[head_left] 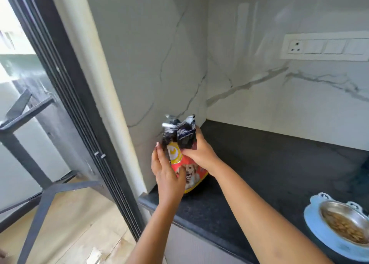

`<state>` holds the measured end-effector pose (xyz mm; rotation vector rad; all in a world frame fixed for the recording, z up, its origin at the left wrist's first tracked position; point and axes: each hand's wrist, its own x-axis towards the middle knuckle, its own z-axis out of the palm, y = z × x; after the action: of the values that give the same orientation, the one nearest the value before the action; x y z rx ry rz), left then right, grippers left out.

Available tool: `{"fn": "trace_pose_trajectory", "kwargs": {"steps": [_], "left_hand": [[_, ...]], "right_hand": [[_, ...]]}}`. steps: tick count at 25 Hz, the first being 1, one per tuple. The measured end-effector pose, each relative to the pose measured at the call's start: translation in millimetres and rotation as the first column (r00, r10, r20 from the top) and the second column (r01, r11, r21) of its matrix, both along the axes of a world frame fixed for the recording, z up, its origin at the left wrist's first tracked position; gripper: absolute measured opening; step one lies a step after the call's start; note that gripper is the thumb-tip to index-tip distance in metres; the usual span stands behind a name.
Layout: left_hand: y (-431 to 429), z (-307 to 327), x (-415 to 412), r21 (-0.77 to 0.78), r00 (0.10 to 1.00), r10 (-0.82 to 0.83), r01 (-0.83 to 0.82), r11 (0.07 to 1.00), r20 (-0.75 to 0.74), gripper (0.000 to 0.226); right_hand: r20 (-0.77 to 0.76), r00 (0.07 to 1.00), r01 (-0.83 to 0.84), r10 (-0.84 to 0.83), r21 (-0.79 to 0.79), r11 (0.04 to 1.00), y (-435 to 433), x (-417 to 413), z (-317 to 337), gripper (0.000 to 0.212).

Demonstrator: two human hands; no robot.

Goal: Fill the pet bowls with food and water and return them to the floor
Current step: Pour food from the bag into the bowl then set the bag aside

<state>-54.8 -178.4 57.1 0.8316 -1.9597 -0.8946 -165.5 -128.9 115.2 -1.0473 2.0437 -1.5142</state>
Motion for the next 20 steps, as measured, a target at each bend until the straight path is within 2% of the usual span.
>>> {"fn": "trace_pose_trajectory", "kwargs": {"steps": [2,6,8,11,13,16,17,18,19,20], "left_hand": [[-24,-1,9,0.167,0.995,-0.050,0.063,0.984,-0.081,0.096],[-62,-12,17,0.467,0.967,-0.250,0.243,0.850,-0.047,0.087],[-64,-14,18,0.518,0.959,-0.283,0.257,0.816,-0.030,0.080],[-61,-13,18,0.474,0.943,-0.333,0.290,0.831,0.007,0.064],[-56,-14,18,0.437,0.913,-0.405,0.345,0.831,0.049,0.059],[-35,-24,16,0.416,0.847,-0.529,0.465,0.782,0.049,0.059],[-25,-25,15,0.410,0.815,-0.577,0.509,0.757,0.053,0.058],[-16,-25,14,0.388,0.789,-0.611,0.545,0.743,0.060,0.056],[-9,-25,13,0.350,0.771,-0.634,0.577,0.738,0.066,0.053],[-4,-21,10,0.296,0.772,-0.631,0.588,0.753,0.071,0.052]], "right_hand": [[0.091,0.996,-0.021,0.019,0.027,0.999,-5,6,-9,0.109],[-0.030,0.992,0.124,-0.121,0.276,0.953,-4,14,-46,0.137],[0.016,0.977,0.198,-0.213,0.303,0.932,-2,26,-66,0.143],[0.227,0.921,0.285,-0.317,0.163,0.945,4,33,-78,0.149],[0.405,0.844,0.374,-0.353,0.029,0.927,13,26,-73,0.142],[0.514,0.785,0.476,-0.346,-0.143,0.868,40,7,-71,0.129],[0.555,0.767,0.496,-0.321,-0.198,0.845,52,1,-74,0.112],[0.604,0.741,0.522,-0.293,-0.245,0.817,63,-3,-76,0.084],[0.639,0.716,0.543,-0.280,-0.258,0.799,73,-4,-78,0.056],[0.650,0.701,0.558,-0.292,-0.245,0.793,82,-5,-79,0.040]]}}
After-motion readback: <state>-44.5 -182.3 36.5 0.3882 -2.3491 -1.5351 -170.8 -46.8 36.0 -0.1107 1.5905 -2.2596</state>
